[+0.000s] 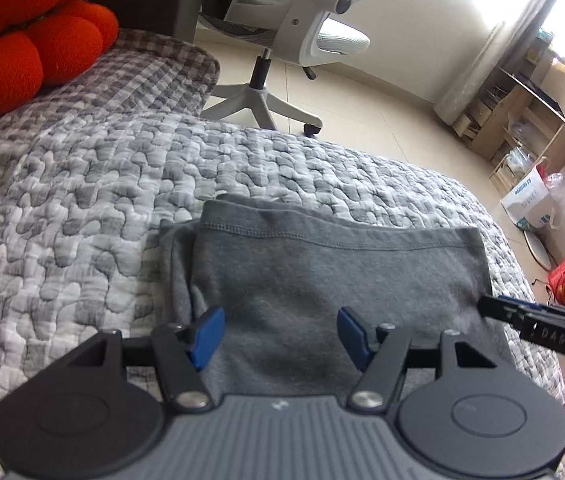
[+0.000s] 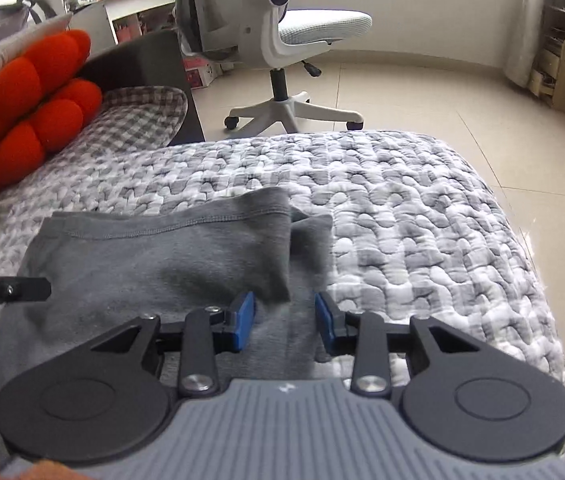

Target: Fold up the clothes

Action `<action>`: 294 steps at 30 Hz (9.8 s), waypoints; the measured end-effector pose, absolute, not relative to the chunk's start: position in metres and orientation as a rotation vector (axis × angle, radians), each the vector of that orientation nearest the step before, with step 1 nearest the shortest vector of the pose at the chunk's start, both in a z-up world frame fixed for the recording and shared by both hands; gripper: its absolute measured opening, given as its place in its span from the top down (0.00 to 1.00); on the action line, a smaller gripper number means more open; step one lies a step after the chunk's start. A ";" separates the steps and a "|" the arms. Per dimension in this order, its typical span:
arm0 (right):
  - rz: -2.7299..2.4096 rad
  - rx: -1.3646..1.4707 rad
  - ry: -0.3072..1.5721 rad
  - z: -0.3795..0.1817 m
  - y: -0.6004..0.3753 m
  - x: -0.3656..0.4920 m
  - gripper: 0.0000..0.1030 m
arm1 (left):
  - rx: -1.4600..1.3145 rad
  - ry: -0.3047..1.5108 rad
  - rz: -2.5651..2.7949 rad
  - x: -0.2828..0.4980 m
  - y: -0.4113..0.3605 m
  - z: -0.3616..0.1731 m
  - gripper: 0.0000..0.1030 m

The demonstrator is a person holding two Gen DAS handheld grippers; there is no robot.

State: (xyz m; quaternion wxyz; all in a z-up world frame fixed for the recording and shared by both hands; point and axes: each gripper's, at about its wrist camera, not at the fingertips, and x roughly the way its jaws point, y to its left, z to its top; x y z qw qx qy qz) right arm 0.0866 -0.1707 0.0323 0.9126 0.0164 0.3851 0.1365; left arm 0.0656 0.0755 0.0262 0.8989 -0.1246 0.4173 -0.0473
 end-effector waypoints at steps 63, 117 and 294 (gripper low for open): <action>0.547 -0.138 0.756 0.030 -0.108 0.034 0.59 | -0.176 0.856 -0.106 0.045 0.052 0.027 0.35; 0.560 -0.229 0.801 0.032 -0.091 -0.004 0.53 | -0.029 0.870 -0.126 0.030 0.039 0.017 0.28; 0.395 -0.066 0.876 0.032 -0.162 0.037 0.68 | -0.064 0.945 0.021 0.031 0.073 0.022 0.22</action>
